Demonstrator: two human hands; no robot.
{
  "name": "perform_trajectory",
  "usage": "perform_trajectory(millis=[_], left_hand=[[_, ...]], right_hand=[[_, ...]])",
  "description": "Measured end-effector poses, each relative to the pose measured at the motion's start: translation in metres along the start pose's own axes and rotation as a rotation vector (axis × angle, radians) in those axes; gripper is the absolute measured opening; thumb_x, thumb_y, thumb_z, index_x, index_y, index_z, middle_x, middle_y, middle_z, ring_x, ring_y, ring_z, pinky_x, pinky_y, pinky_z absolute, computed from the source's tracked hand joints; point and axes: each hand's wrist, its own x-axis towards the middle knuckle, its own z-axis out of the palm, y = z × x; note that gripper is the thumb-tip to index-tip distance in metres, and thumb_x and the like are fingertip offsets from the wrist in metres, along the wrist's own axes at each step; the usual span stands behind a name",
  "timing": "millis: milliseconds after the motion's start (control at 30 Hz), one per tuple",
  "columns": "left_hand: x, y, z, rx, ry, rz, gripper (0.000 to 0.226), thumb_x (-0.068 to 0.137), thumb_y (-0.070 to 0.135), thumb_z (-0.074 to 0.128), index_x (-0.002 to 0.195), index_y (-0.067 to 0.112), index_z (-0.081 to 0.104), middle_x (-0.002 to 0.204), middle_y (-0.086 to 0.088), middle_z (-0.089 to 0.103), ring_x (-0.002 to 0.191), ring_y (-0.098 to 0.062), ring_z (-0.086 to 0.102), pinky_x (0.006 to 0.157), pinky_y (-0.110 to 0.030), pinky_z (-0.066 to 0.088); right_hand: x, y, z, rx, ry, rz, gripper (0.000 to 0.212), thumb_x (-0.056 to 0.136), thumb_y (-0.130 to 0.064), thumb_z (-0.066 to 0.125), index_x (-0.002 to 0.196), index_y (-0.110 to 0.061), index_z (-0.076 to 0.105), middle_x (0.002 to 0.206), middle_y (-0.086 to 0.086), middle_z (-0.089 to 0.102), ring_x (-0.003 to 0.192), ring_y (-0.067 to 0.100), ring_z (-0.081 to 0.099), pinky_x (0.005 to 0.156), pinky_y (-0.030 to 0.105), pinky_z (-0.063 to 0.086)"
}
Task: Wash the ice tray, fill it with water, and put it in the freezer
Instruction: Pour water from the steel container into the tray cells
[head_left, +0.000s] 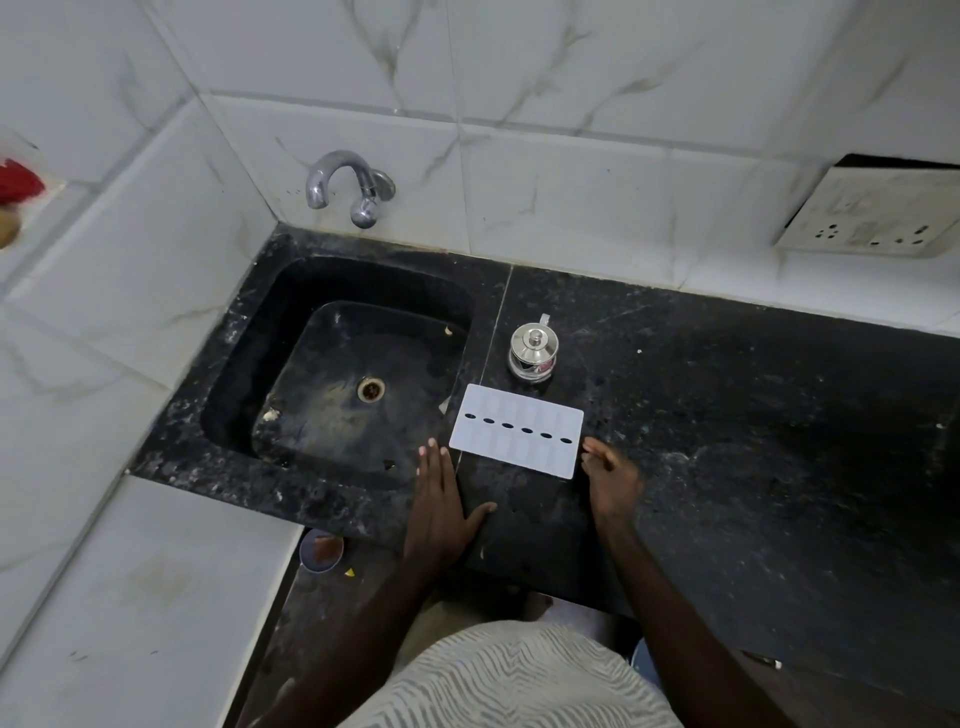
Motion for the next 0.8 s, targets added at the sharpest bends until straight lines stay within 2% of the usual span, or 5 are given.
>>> perform_trajectory(millis=[67, 200, 433, 667, 800], left_hand=[[-0.004, -0.002, 0.003, 0.071, -0.038, 0.025, 0.121, 0.089, 0.089, 0.030, 0.162, 0.000, -0.007, 0.169, -0.019, -0.021, 0.158, -0.033, -0.020, 0.128, -0.043, -0.005], [0.000, -0.011, 0.005, 0.161, -0.131, 0.060, 0.125, 0.087, 0.092, 0.025, 0.162, -0.003, -0.005, 0.169, -0.022, -0.020, 0.158, -0.036, -0.018, 0.130, -0.048, 0.002], [0.006, -0.013, -0.006, 0.201, -0.225, 0.096, 0.130, 0.083, 0.094, 0.026, 0.161, -0.002, -0.014, 0.166, -0.021, -0.028, 0.156, -0.035, -0.025, 0.130, -0.048, -0.002], [0.019, -0.005, -0.016, 0.219, -0.378, 0.085, 0.148, 0.072, 0.085, 0.064, 0.159, 0.001, -0.022, 0.163, -0.022, -0.034, 0.153, -0.037, -0.029, 0.130, -0.052, 0.001], [0.024, 0.001, -0.022, 0.312, -0.430, 0.096, 0.152, 0.070, 0.075, 0.076, 0.158, -0.005, -0.020, 0.163, -0.031, -0.028, 0.154, -0.044, -0.025, 0.130, -0.052, -0.004]], right_hand=[[0.000, -0.002, 0.001, -0.084, -0.013, -0.036, 0.036, 0.091, 0.003, 0.066, 0.124, -0.008, 0.074, 0.116, 0.001, 0.076, 0.101, 0.012, 0.071, 0.096, 0.027, 0.052], [0.017, 0.018, 0.011, -0.235, -0.070, -0.130, 0.050, 0.081, 0.000, 0.065, 0.126, -0.021, 0.074, 0.115, -0.006, 0.077, 0.101, 0.009, 0.073, 0.094, 0.042, 0.060], [0.018, -0.001, 0.017, -0.273, -0.037, -0.123, 0.053, 0.075, 0.010, 0.060, 0.120, -0.014, 0.075, 0.110, 0.002, 0.078, 0.097, 0.018, 0.074, 0.093, 0.046, 0.060], [0.008, -0.016, 0.015, -0.266, 0.011, -0.100, 0.047, 0.079, 0.011, 0.065, 0.123, -0.005, 0.074, 0.115, 0.012, 0.076, 0.100, 0.024, 0.073, 0.098, 0.044, 0.058], [-0.001, -0.029, 0.013, -0.273, 0.078, -0.115, 0.039, 0.087, 0.007, 0.063, 0.124, -0.001, 0.072, 0.119, 0.015, 0.074, 0.106, 0.027, 0.070, 0.095, 0.024, 0.046]])
